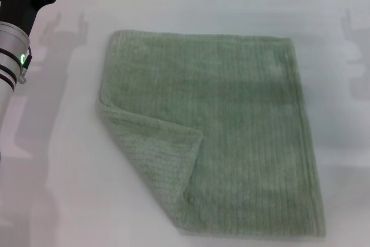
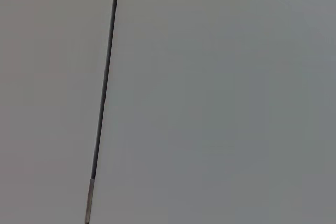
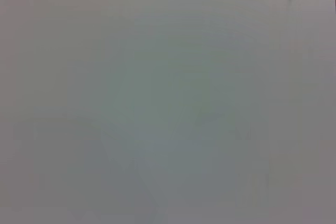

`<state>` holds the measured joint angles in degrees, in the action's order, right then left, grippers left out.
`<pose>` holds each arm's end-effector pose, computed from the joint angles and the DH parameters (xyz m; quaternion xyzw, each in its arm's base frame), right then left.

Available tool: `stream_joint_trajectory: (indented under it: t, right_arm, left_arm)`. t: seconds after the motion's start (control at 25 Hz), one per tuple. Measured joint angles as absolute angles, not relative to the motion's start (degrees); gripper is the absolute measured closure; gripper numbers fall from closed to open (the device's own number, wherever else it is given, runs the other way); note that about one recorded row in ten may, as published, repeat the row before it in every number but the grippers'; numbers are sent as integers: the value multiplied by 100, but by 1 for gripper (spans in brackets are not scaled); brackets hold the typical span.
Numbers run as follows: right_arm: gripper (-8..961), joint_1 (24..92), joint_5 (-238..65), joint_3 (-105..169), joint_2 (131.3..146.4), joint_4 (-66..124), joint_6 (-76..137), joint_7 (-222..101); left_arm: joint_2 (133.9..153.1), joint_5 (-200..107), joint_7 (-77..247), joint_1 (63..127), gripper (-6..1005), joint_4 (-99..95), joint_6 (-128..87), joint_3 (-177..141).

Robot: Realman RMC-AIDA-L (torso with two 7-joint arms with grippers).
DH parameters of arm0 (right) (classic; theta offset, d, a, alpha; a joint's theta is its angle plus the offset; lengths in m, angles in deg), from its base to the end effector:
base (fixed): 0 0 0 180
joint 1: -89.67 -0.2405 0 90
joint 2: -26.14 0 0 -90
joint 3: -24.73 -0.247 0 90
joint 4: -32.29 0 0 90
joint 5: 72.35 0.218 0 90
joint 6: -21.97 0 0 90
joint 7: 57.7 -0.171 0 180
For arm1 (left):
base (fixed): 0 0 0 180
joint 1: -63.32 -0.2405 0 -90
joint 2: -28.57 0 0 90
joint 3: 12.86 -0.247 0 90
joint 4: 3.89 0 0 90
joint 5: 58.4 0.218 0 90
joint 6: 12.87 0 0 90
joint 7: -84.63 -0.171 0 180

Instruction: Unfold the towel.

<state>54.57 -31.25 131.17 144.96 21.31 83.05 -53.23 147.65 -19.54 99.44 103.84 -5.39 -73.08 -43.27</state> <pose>0.2831 0.4299 0.0305 -0.6347 0.1768 0.2854 0.6960 -0.2966 0.4308 0.0117 -0.6465 -0.2788 -0.3274 0.6301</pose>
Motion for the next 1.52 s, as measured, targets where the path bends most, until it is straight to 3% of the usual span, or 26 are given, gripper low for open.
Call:
stream_joint_trajectory:
  t: [1.52]
  right_arm:
    - [390, 5400, -3131, 13172, 14491, 2113, 8086, -5323]
  left_arm:
    - [14765, -1947, 9953, 10394, 464, -539, -7380, -4334]
